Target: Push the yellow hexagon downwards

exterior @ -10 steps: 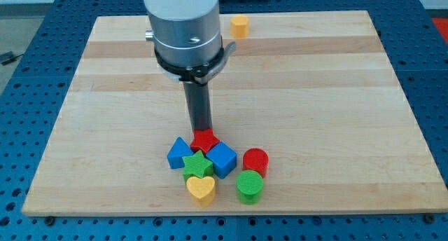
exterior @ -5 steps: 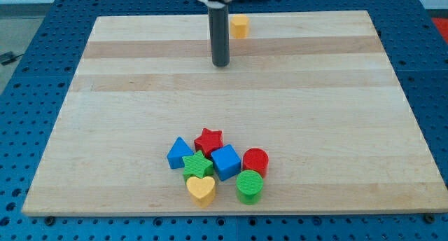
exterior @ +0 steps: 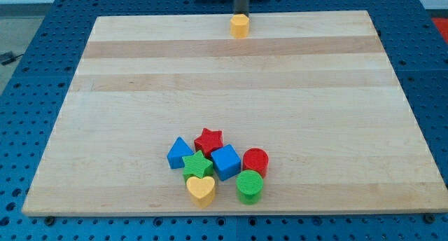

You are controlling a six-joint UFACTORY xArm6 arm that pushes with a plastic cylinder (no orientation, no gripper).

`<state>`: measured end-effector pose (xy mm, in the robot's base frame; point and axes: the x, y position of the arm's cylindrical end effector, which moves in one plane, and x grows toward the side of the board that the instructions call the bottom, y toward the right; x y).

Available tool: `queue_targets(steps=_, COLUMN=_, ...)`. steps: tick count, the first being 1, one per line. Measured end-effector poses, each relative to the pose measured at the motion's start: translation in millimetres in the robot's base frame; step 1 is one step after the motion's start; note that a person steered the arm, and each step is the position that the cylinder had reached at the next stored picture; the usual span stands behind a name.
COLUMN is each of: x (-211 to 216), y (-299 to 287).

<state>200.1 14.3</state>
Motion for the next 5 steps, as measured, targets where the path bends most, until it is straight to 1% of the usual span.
queue_targets(steps=1, x=27.0, y=0.5)
queue_targets(steps=4, x=135.2, y=-0.8)
queue_targets(steps=5, x=159.3, y=-0.8)
